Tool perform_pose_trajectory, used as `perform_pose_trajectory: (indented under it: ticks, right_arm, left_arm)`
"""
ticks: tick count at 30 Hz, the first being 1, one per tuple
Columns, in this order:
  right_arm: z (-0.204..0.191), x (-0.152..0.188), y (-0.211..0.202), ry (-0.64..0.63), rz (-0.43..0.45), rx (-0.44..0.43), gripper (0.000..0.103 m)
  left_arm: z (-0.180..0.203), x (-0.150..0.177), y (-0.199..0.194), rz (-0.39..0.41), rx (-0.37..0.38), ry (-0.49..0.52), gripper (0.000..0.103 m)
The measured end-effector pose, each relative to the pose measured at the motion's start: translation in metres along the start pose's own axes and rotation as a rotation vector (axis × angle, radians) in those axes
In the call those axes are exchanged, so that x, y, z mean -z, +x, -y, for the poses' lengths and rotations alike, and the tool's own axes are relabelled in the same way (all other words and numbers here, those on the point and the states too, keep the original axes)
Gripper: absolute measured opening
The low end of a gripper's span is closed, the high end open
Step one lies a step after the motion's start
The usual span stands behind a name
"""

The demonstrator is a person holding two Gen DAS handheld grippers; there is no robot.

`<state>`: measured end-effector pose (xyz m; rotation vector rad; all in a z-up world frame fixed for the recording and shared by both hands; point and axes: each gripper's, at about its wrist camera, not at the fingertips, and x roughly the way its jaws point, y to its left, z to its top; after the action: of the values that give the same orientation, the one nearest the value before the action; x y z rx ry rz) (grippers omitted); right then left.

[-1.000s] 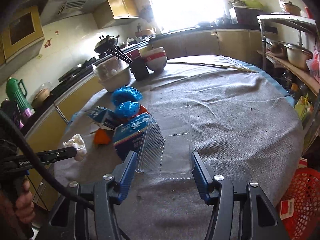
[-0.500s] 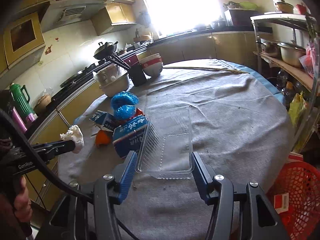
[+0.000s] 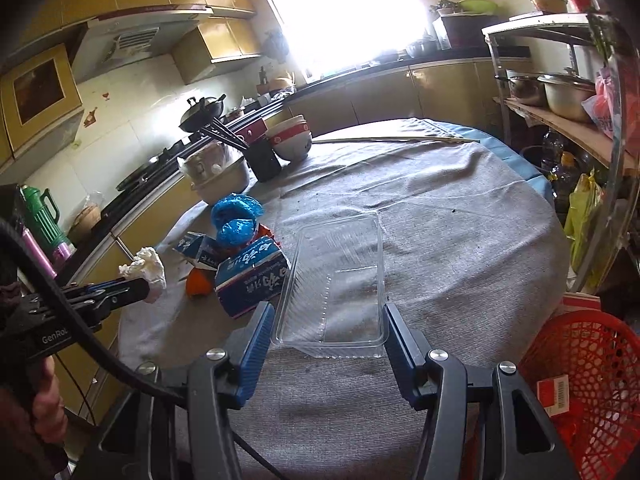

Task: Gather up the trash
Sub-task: 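Carry the tissue and clear tray to the red basket and release both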

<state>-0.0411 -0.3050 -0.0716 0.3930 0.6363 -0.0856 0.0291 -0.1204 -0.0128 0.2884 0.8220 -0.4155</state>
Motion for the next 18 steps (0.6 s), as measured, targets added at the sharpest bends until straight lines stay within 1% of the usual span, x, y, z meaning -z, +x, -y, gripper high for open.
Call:
perform_pose_trajectory:
  ticks: [8,18]
  right_arm:
    - [0.011,0.001,-0.009,0.018,0.015,0.008,0.058]
    - [0.038,0.004,-0.017,0.073,0.025,0.032,0.058]
  left_arm:
    - [0.016,-0.004,-0.001,0.007,-0.018,0.049,0.018]
    - [0.039,-0.008,0.001,0.008,-0.028,0.112,0.018]
